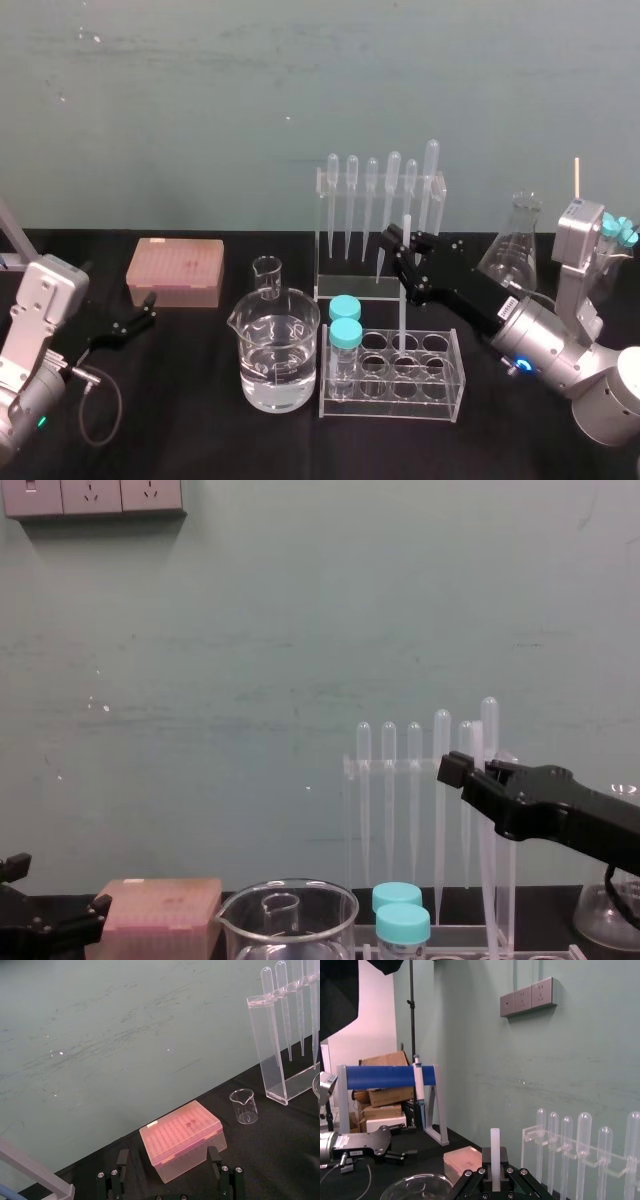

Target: Pick up the stirring rod with one hand, then place it down.

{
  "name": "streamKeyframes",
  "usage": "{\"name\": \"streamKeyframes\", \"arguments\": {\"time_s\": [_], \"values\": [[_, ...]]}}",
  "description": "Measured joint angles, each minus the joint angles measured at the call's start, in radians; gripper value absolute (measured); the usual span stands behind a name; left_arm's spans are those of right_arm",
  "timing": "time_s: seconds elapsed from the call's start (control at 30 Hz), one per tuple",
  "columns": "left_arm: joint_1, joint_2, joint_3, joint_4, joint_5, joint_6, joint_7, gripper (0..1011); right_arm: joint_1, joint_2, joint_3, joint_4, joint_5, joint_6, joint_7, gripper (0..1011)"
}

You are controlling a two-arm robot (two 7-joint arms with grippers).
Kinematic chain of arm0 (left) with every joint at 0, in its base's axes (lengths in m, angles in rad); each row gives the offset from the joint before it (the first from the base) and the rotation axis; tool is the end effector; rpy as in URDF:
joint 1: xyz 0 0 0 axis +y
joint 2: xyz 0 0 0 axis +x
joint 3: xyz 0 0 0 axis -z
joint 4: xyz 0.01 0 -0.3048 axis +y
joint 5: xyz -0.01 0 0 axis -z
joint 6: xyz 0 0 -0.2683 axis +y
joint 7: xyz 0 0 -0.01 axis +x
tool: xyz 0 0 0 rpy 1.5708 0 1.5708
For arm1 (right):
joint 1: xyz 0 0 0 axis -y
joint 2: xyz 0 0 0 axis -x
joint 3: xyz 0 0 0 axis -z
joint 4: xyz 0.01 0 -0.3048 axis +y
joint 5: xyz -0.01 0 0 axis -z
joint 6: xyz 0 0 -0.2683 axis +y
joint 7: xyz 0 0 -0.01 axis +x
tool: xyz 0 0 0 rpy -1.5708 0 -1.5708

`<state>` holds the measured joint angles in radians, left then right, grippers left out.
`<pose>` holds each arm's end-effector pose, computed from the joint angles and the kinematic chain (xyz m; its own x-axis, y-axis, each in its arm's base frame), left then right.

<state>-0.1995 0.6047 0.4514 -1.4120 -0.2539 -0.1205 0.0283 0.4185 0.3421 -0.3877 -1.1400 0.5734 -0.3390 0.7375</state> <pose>0.3222 0.1018 -0.3065 0.2923 0.8803 0.3737 -0.9553 0.2873 0.0703 0.3967 -0.0526 -0.2995 0.7757 -0.6286 0.0567 0.6016 0.7635 0.2347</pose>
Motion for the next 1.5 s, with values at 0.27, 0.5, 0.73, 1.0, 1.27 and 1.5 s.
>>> {"name": "streamKeyframes", "arguments": {"time_s": [0.27,0.5,0.73,1.0,1.27,1.5], "values": [[0.000,0.000,0.000,0.000,0.000,0.000,0.000,1000,-0.009,-0.005,0.001,0.014,-0.001,0.019,-0.003,68],[0.000,0.000,0.000,0.000,0.000,0.000,0.000,1000,-0.023,-0.001,0.003,0.014,-0.007,0.037,-0.016,68],[0.000,0.000,0.000,0.000,0.000,0.000,0.000,1000,-0.033,0.000,0.006,0.010,-0.008,0.047,-0.024,68],[0.000,0.000,0.000,0.000,0.000,0.000,0.000,1000,-0.034,0.000,0.006,0.009,-0.009,0.047,-0.026,68],[0.000,0.000,0.000,0.000,0.000,0.000,0.000,1000,-0.033,0.001,0.006,0.008,-0.009,0.047,-0.025,186],[0.000,0.000,0.000,0.000,0.000,0.000,0.000,1000,-0.033,0.001,0.006,0.008,-0.008,0.047,-0.025,383]]}}
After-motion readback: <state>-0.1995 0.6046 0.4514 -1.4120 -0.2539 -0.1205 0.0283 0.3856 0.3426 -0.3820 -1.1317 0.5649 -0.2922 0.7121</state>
